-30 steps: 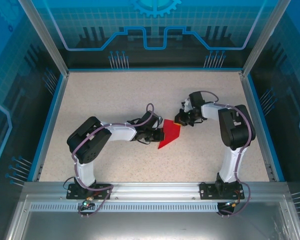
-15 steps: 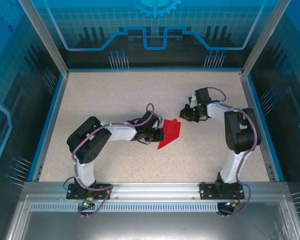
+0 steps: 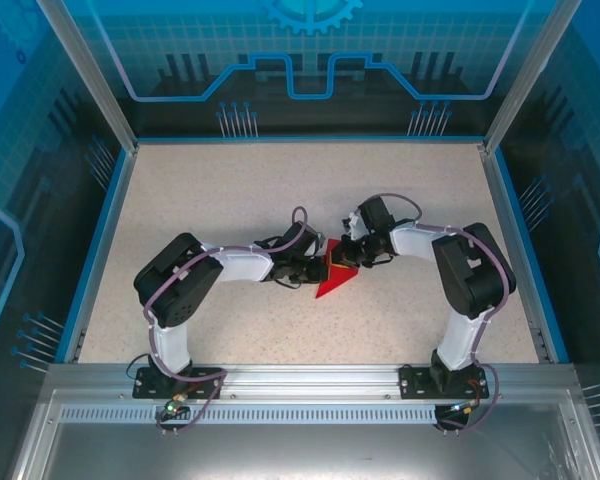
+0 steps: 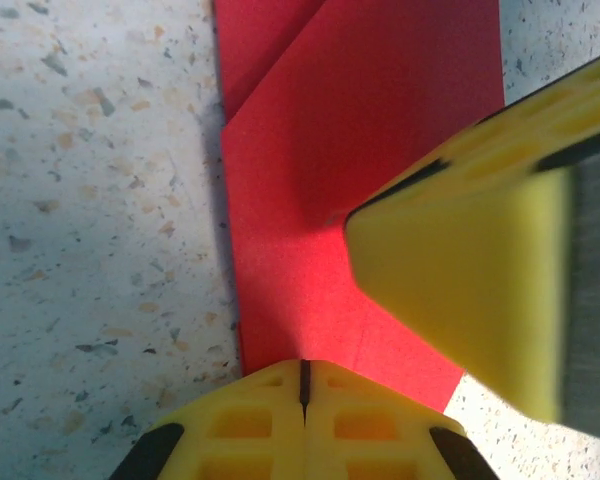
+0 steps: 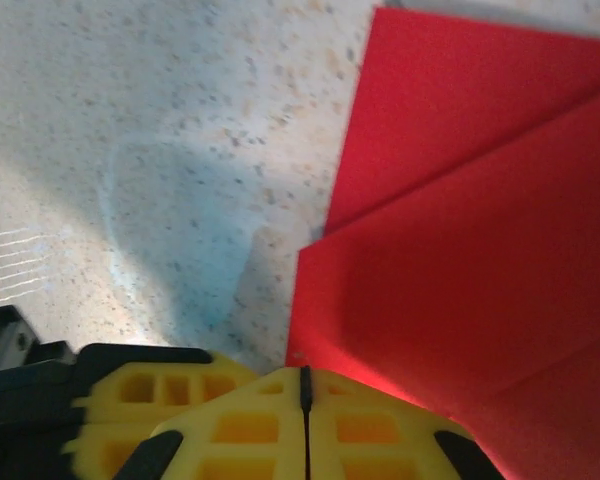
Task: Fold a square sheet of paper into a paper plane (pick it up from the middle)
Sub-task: Fourth fold the wing at the center of the table.
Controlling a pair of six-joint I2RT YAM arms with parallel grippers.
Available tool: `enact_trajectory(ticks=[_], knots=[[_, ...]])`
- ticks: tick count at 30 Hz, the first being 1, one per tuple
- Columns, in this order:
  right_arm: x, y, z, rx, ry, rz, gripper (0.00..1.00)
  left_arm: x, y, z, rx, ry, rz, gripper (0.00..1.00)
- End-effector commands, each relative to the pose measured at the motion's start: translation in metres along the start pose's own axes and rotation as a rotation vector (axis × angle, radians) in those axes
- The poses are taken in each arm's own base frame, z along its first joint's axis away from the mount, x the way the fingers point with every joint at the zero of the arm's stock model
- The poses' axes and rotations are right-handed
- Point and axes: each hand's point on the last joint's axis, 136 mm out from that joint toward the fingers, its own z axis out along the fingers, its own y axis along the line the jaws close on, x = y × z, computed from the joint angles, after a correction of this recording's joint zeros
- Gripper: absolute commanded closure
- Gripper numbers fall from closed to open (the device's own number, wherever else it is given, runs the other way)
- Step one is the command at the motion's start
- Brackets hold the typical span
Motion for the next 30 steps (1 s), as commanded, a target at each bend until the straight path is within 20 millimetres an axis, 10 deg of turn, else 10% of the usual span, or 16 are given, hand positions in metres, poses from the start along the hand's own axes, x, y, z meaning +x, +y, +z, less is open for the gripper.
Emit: enact_trajectory(ticks=[1,16,30], knots=[[0.007,-0.014,0.009,0.029,0.024,0.032,0.94,0.029,0.025,0.001,-0.085,0.104,-0.064,1.00],[0.028,-0.060,0.019,0.188,0.104,0.067,0.95,-0.037,-0.047,-0.049,0.198,-0.104,-0.095,0.87],[0.030,-0.066,0.024,0.205,0.116,0.099,0.96,0.012,-0.034,-0.022,0.155,0.013,-0.176,0.92]])
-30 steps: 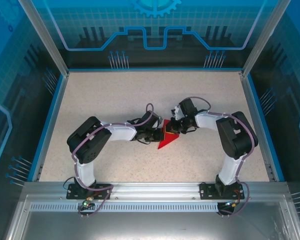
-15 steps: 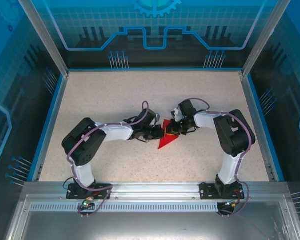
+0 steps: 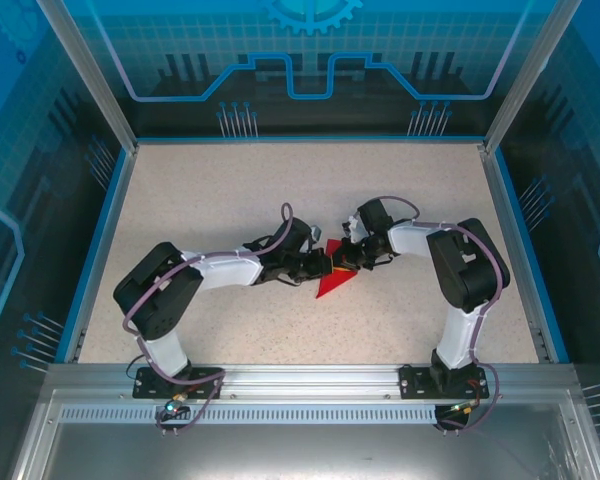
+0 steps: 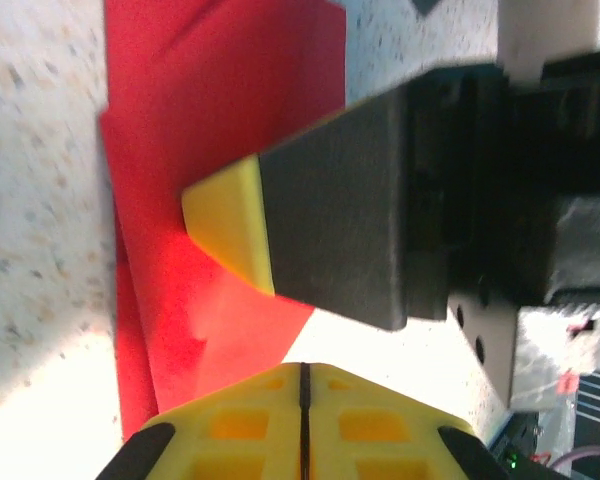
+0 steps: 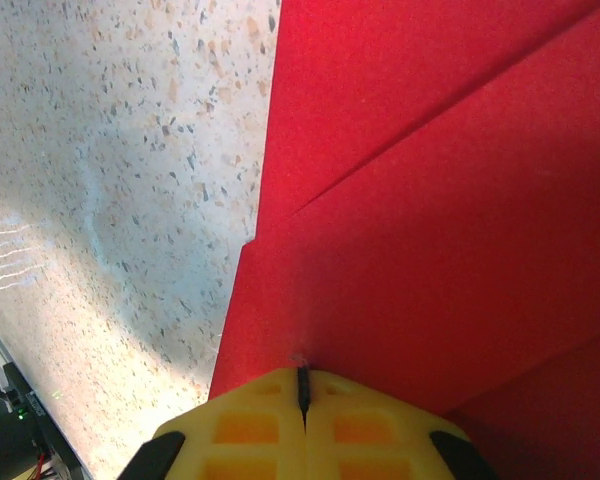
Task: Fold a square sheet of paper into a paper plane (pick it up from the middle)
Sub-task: Fourth fold the wing at the center of the table.
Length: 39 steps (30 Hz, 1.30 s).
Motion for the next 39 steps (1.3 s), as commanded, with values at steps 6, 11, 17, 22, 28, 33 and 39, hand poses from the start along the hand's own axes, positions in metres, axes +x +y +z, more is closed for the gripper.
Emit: enact_trajectory(ticks=[6,11,17,22,28,33,39], knots=[[0.026,-0.053,0.017,0.183,0.079,0.101,0.96,0.021,0.020,0.015,-0.046,0.065,-0.045,0.93],[0.026,-0.053,0.016,0.186,0.079,0.101,0.96,0.023,0.035,0.016,-0.102,0.061,-0.050,0.94],[0.028,-0.053,0.016,0.186,0.085,0.099,0.96,0.028,0.043,0.020,-0.114,0.071,-0.065,0.94],[0.028,-0.053,0.015,0.186,0.087,0.097,0.96,0.031,0.044,0.022,-0.105,0.083,-0.078,0.94],[0.030,-0.054,0.016,0.188,0.092,0.100,0.96,0.036,0.049,0.023,-0.108,0.094,-0.093,0.94],[0.031,-0.056,0.016,0.196,0.095,0.105,0.96,0.043,0.057,0.022,-0.126,0.107,-0.101,0.94],[0.033,-0.060,0.016,0.211,0.100,0.112,0.96,0.052,0.066,0.020,-0.151,0.131,-0.111,0.94]])
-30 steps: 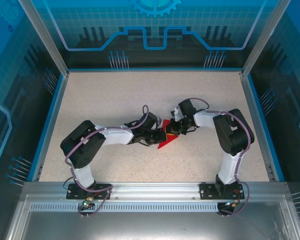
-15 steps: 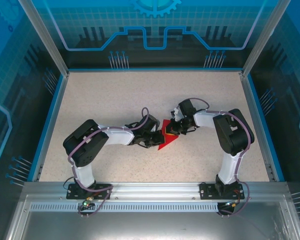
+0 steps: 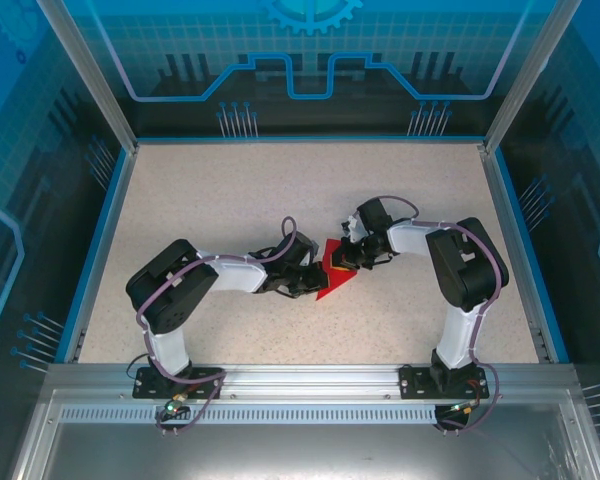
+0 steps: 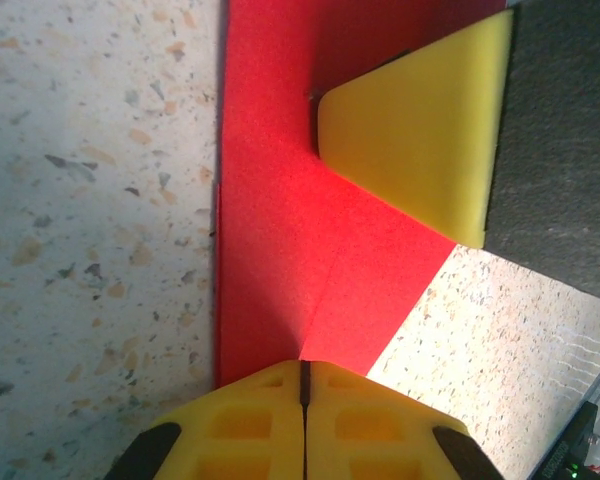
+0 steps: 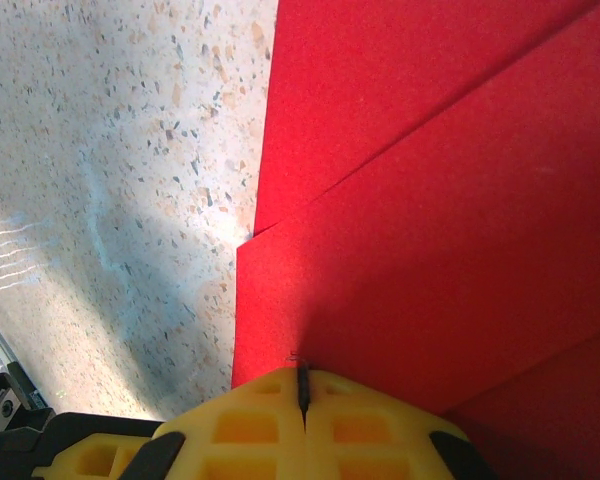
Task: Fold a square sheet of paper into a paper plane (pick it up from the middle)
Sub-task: Fourth fold the wing at the center of the table.
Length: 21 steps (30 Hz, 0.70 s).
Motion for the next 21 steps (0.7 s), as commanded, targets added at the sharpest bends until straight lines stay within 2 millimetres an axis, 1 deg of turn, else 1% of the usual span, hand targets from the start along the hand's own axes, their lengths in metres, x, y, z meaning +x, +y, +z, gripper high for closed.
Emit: enact_trajectory(ticks=[1,8,16,21], knots=[[0.033,-0.061,0.015,0.218,0.094,0.111,0.96,0.028,0.031,0.004,-0.086,0.088,-0.053,0.94],[0.036,-0.066,0.014,0.249,0.107,0.124,0.96,0.047,0.031,-0.001,-0.105,0.146,-0.006,0.96],[0.037,-0.069,0.015,0.257,0.114,0.135,0.96,0.070,0.045,-0.007,-0.150,0.187,-0.013,0.99],[0.038,-0.069,0.016,0.259,0.117,0.139,0.97,0.080,0.048,-0.010,-0.161,0.199,-0.009,1.00]])
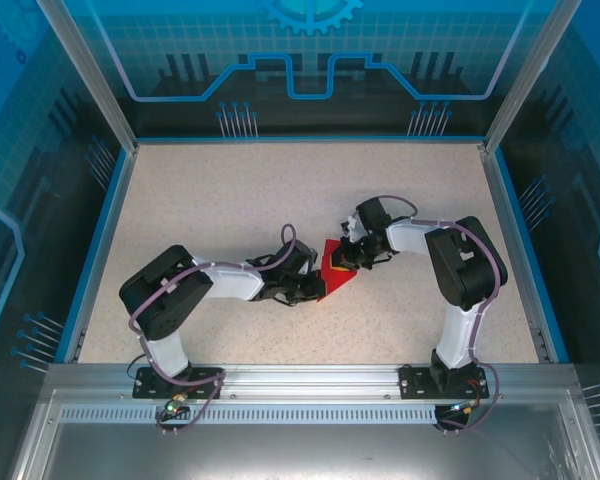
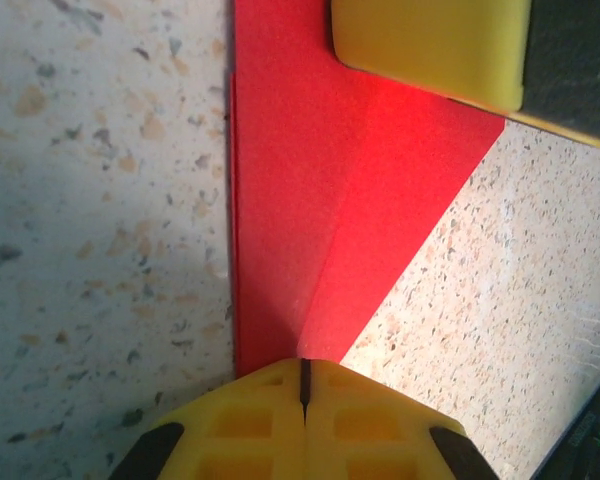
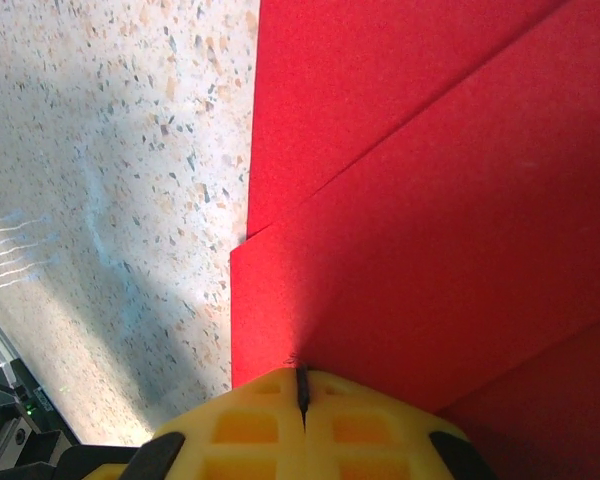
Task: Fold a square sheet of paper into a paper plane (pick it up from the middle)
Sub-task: Fourth fold the wing at the center of the table.
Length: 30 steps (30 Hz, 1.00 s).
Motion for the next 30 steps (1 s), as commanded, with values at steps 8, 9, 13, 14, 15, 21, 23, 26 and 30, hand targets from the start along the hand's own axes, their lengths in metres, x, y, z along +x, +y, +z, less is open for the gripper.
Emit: enact_trajectory(ticks=[8,9,13,14,15,21,23,26,30], knots=[[0.036,-0.070,0.017,0.254,0.098,0.130,0.96,0.053,0.037,-0.023,-0.181,0.144,0.008,1.00],[0.035,-0.070,0.017,0.254,0.096,0.129,0.97,0.051,0.033,-0.025,-0.174,0.137,0.016,1.00],[0.034,-0.068,0.016,0.248,0.095,0.127,0.96,0.032,0.009,-0.031,-0.120,0.073,0.045,1.00],[0.033,-0.067,0.016,0.245,0.093,0.126,0.97,0.026,0.001,-0.032,-0.097,0.049,0.055,1.00],[0.032,-0.065,0.016,0.240,0.091,0.123,0.97,0.018,-0.006,-0.033,-0.078,0.022,0.062,1.00],[0.028,-0.055,0.017,0.191,0.082,0.107,0.96,-0.020,-0.029,-0.031,-0.034,-0.121,0.048,1.00],[0.027,-0.051,0.017,0.172,0.077,0.101,0.96,-0.029,-0.029,-0.025,-0.044,-0.145,0.038,1.00],[0.026,-0.046,0.015,0.151,0.071,0.090,0.96,-0.034,-0.025,-0.017,-0.051,-0.154,0.018,1.00],[0.023,-0.039,0.013,0.129,0.062,0.071,0.96,-0.028,-0.012,-0.010,-0.085,-0.132,0.005,1.00]])
